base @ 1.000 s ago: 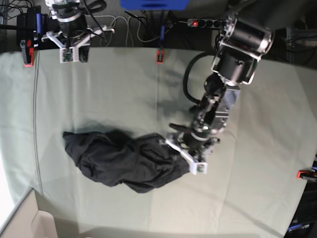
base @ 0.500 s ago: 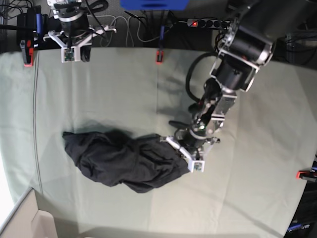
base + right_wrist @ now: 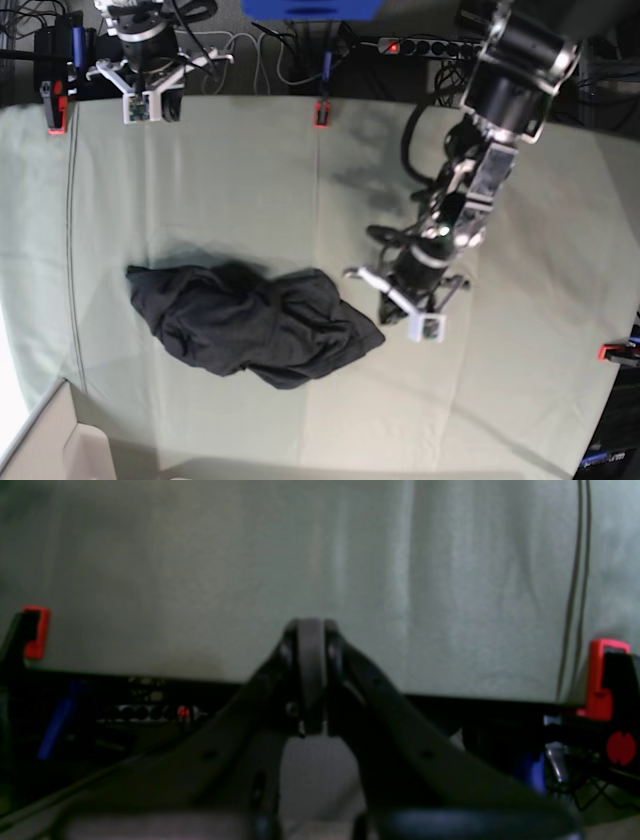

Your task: Layout the t-shirt on the table in an organized manner, then fold the t-shirt properly

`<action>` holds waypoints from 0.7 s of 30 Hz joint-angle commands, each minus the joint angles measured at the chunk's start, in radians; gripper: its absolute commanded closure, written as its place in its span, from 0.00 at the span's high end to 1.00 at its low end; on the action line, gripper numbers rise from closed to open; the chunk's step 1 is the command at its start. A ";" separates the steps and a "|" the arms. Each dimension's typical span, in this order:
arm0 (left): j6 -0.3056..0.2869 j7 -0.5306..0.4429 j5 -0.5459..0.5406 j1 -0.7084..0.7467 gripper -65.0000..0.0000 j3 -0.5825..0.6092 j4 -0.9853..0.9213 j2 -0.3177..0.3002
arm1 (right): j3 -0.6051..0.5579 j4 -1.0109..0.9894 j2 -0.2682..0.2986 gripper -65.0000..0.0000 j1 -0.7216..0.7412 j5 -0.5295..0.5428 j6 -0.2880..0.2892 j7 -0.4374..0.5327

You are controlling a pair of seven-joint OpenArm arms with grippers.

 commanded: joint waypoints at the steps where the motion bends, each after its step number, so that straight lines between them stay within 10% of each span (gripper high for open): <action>1: -0.001 -0.017 0.000 -0.005 0.00 -0.018 0.023 0.001 | -0.002 0.014 0.002 0.00 -0.004 -0.001 0.002 0.022; 9: -0.003 -0.015 0.003 -0.002 0.02 -0.082 -0.061 0.064 | -0.012 0.012 -0.003 0.00 0.024 -0.001 0.002 0.019; 16: -0.009 0.091 0.001 -0.114 0.49 -0.090 -0.236 0.174 | -0.039 0.008 0.000 0.00 0.047 -0.001 0.002 -0.047; 21: -0.006 0.052 0.006 -0.144 0.55 -0.087 -0.264 0.193 | -0.037 0.008 0.002 0.00 0.049 -0.001 0.002 -0.075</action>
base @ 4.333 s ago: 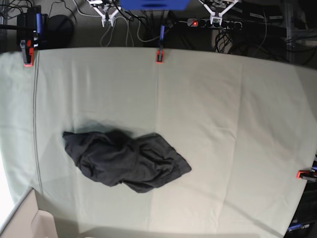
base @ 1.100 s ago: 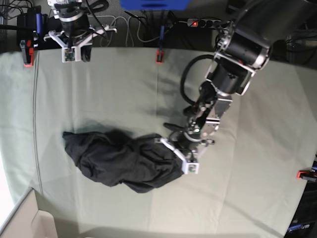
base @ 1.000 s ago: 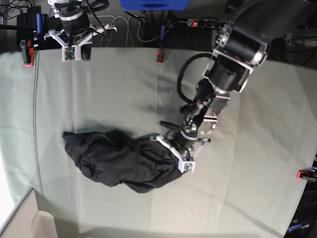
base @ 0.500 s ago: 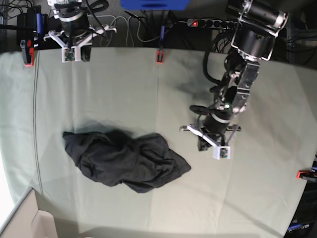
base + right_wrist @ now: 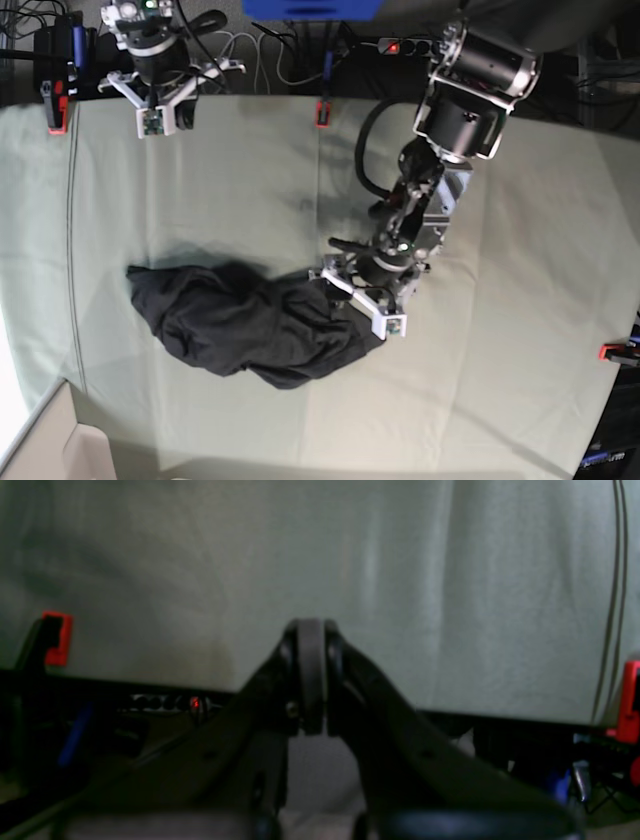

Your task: Layout the t-shirt on the table in an organized manner, then fold the t-shirt properly

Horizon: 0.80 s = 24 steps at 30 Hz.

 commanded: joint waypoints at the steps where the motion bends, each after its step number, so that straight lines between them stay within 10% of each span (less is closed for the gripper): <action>1: 0.001 -0.045 0.000 -0.035 0.55 0.000 0.000 0.007 | 0.003 0.014 0.003 0.00 -0.009 -0.001 0.001 0.017; 15: -0.008 -0.181 0.003 -0.113 0.53 0.006 -0.248 0.081 | 0.003 0.012 0.003 0.00 0.004 -0.001 0.001 0.015; 18: -0.008 -0.181 0.003 -0.113 0.37 0.006 -0.251 0.081 | 0.003 0.012 0.003 0.00 0.004 -0.001 0.001 0.015; 21: -0.008 -0.181 0.003 -0.113 0.00 0.006 -0.251 0.079 | 0.003 0.012 0.003 0.00 0.004 -0.001 0.001 0.015; 24: -0.007 -0.181 0.003 -0.111 0.03 0.003 -0.250 0.075 | 0.003 0.012 0.003 0.00 0.004 -0.001 0.001 0.015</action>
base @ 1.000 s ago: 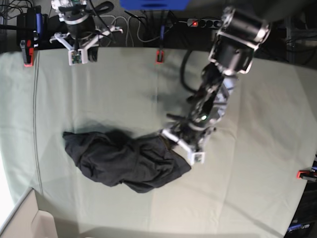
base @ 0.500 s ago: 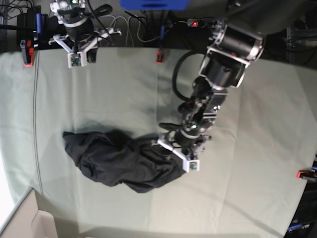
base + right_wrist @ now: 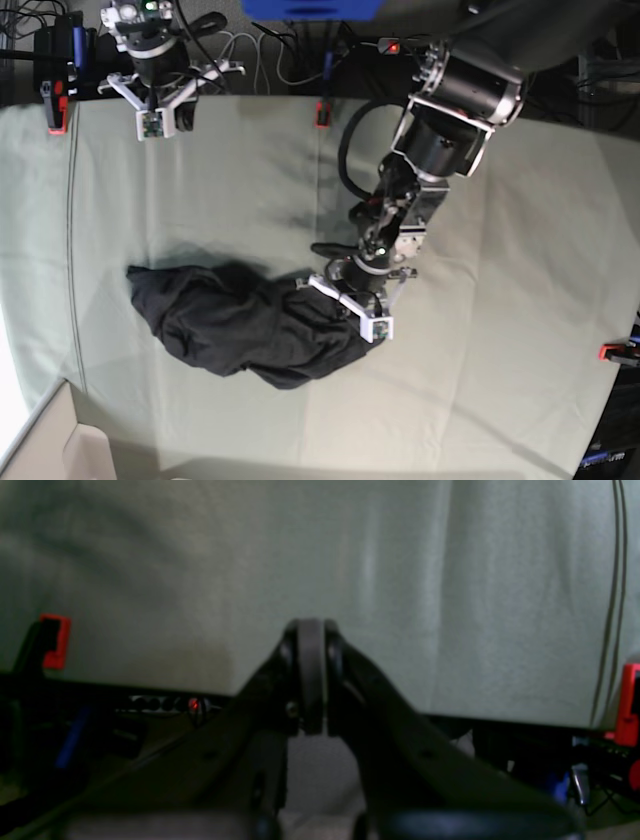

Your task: Layout the t-shirt on the table in an organized manner, then fold the t-shirt properly

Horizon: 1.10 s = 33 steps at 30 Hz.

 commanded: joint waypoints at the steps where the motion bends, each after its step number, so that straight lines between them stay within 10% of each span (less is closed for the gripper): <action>1: -0.003 0.019 0.000 -0.014 0.00 -0.006 0.016 0.002 | 0.002 0.015 0.002 0.00 -0.007 -0.001 0.001 0.018; 10: 0.008 0.143 -0.009 0.200 0.00 -0.049 0.524 -0.145 | 0.002 0.015 0.002 0.00 -0.007 -0.001 0.001 0.018; 18: -0.003 0.313 -0.009 0.530 0.00 -0.434 1.029 -0.202 | -0.002 0.015 0.002 0.00 -0.007 -0.001 0.001 0.018; 25: -0.004 0.316 -0.009 0.667 0.00 -0.719 1.037 -0.234 | -0.012 0.024 -0.002 0.00 -0.008 -0.001 0.004 0.018; 33: -0.004 0.318 -0.009 0.682 0.00 -0.775 0.909 -0.236 | -0.269 0.024 0.047 0.00 0.093 -0.001 0.004 0.016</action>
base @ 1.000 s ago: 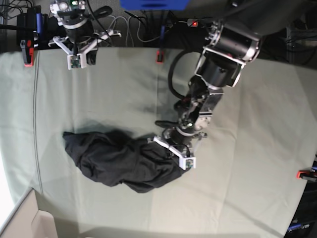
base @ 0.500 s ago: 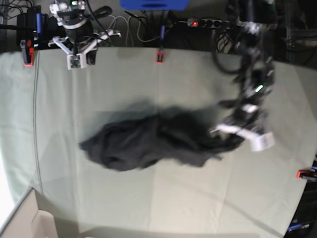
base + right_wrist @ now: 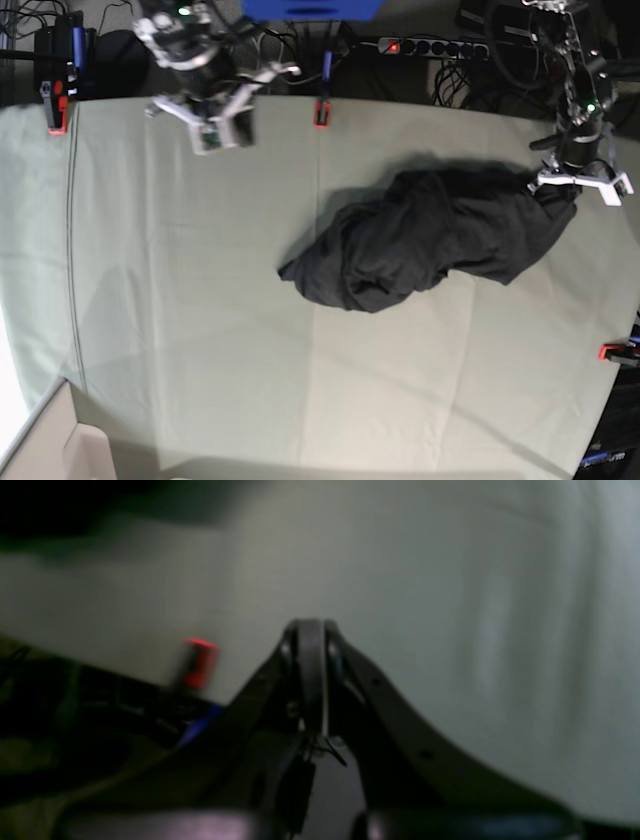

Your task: Layout the t-shirt on the table in an organized manner, then fold the t-shirt properly

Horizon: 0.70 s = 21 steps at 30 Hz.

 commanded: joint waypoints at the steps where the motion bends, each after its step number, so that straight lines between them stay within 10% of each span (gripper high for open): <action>1: -0.002 -0.028 -0.001 0.005 0.00 -0.005 0.010 -0.010 | -0.035 0.017 0.001 0.00 0.019 0.005 0.004 0.026; 11: -0.002 -0.026 -0.001 0.083 0.01 0.000 0.020 -0.011 | -0.251 0.016 -0.020 0.30 0.295 0.010 0.003 -0.238; 21: -0.005 -0.026 -0.001 0.106 0.00 -0.003 0.022 -0.010 | -0.203 -0.095 -0.111 0.49 0.478 0.010 -0.002 -0.241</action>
